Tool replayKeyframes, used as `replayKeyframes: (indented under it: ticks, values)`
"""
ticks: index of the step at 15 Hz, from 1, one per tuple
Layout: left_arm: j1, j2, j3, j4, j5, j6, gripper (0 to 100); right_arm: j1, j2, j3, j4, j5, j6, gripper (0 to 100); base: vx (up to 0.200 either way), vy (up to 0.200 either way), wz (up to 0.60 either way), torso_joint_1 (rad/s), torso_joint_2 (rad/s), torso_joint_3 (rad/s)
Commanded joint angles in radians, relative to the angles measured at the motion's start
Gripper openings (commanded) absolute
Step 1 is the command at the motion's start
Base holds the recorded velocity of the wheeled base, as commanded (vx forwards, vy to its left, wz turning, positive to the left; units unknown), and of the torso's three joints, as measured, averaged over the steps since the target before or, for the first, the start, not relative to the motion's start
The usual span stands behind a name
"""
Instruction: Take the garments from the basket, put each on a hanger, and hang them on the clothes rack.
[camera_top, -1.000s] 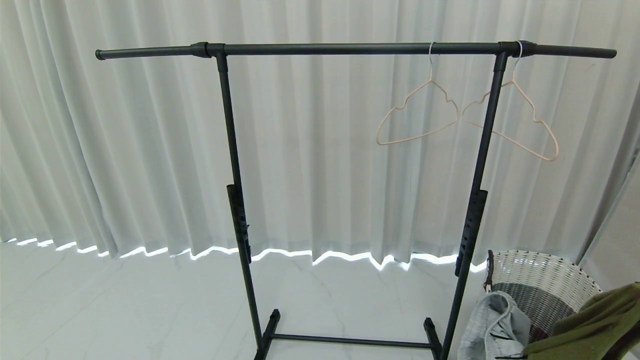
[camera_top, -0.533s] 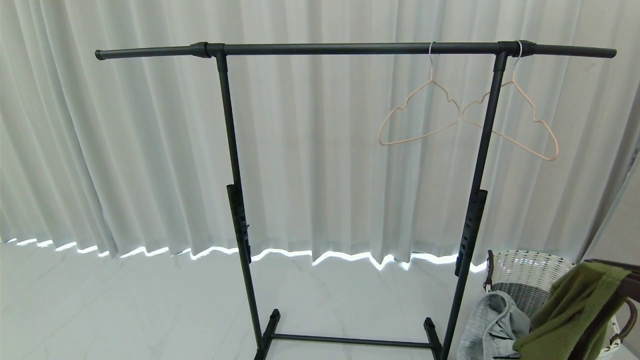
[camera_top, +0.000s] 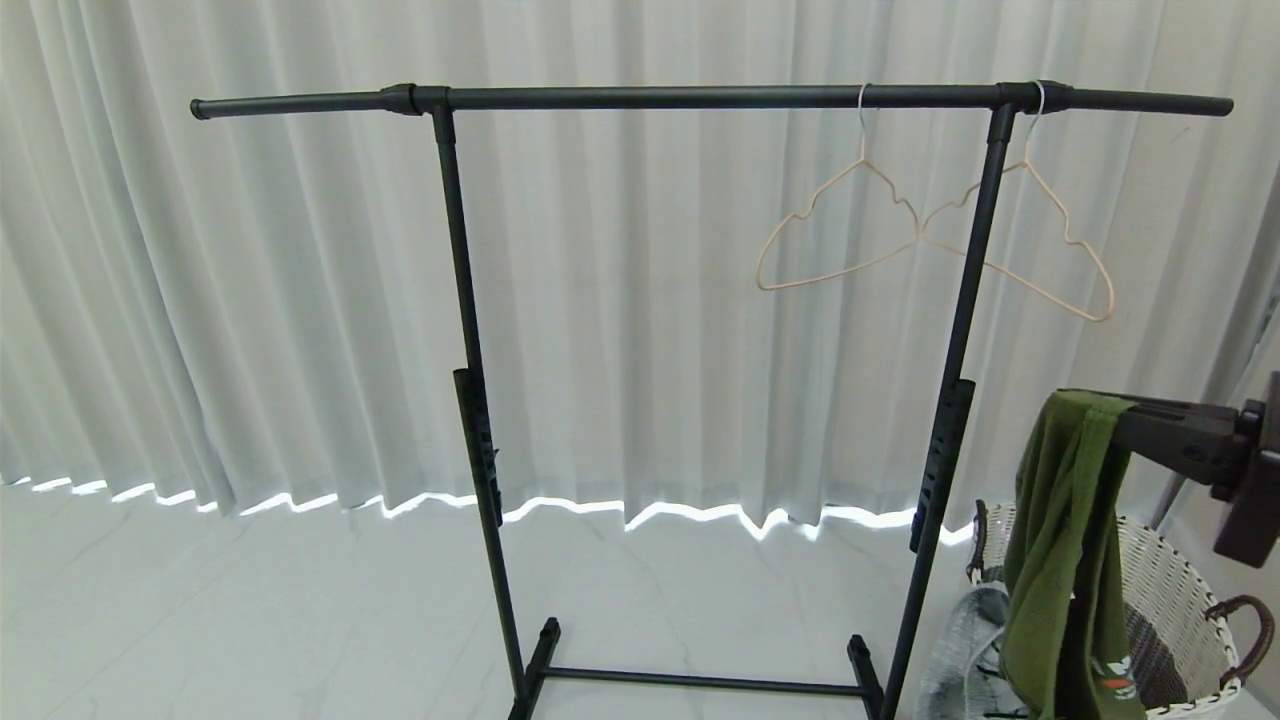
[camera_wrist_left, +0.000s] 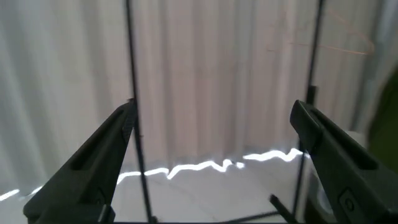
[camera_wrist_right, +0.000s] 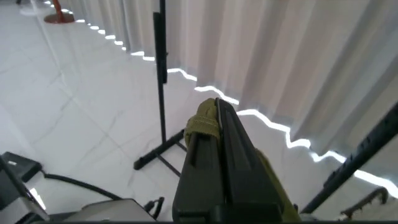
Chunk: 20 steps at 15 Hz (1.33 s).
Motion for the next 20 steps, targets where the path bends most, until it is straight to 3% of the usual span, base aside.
replayKeyframes:
  ticks: [1,3,5,7,9,11,15,20]
  values:
    - [-0.001,0.372,-0.22,-0.002,-0.183,0.022,100,0.005,0.028,-0.026,-0.002,0.005,0.005,0,0.0,0.0,0.0,0.0,0.0,0.0]
    - [-0.026,0.516,-0.304,-0.002,-0.18,0.128,100,0.015,0.045,-0.029,-0.025,0.013,0.051,0,0.0,0.0,0.0,0.0,0.0,0.0]
    - [-0.069,0.619,-0.326,-0.002,-0.096,0.169,100,0.03,0.08,-0.055,-0.094,0.014,0.06,0,0.0,0.0,0.0,0.0,0.0,0.0]
    - [-0.205,0.716,-0.312,-0.007,0.065,0.144,100,0.041,0.112,-0.084,-0.108,0.017,0.065,0,0.0,0.0,0.0,0.0,0.0,0.0]
    - [-0.348,0.766,-0.272,-0.028,0.094,0.069,100,0.058,0.14,-0.084,-0.128,0.019,0.094,0,0.0,0.0,0.0,0.0,0.0,0.0]
    - [-0.487,0.828,-0.268,-0.058,0.146,0.046,100,0.09,0.16,-0.086,-0.183,0.019,0.103,0,0.0,0.0,0.0,0.0,0.0,0.0]
    - [-0.717,1.041,-0.271,-0.248,0.283,0.042,100,0.136,0.206,-0.084,-0.297,0.019,0.105,0,0.0,0.0,0.0,0.0,0.0,0.0]
    - [-0.905,1.318,-0.266,-0.487,0.327,0.042,100,0.167,0.191,-0.073,-0.355,0.019,0.132,0,0.0,0.0,0.0,0.0,0.0,0.0]
